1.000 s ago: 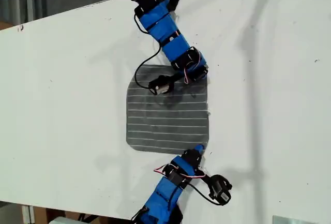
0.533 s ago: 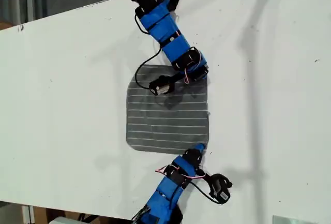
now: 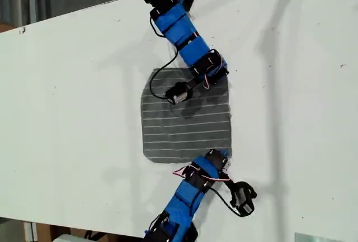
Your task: Grasp corners of a square towel and fold twice.
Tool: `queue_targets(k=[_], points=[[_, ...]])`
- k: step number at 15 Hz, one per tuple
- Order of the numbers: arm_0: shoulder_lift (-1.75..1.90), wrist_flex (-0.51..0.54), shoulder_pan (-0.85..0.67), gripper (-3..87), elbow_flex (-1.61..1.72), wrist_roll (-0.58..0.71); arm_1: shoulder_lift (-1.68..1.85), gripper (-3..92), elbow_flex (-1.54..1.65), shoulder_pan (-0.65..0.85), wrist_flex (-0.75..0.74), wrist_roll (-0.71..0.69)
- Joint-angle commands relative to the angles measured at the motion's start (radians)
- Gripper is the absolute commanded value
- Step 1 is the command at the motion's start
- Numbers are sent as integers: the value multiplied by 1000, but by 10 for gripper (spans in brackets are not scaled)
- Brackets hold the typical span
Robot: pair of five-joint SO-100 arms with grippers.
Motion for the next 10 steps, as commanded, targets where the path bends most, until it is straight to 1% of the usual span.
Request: queue_targets(k=[1,3,5,6,8,10], points=[[101,11,-17,-2,-107,123,166,-1,-66,0,34,-11],[143,8,-54,-2,-121,170,207,-1,-80,38,21,-67],[137,-12,-114,-2,-149,210,193,-1,-133,92,-52,-170],[110,-17,-144,-2,-186,235,146,-1,-198,123,-61,-215],[86,11,-183,-2,-233,262,92,-1,-298,166,-54,-278],[158,44,-204,-2,-202,281,160,-1,-298,201,-29,-316]])
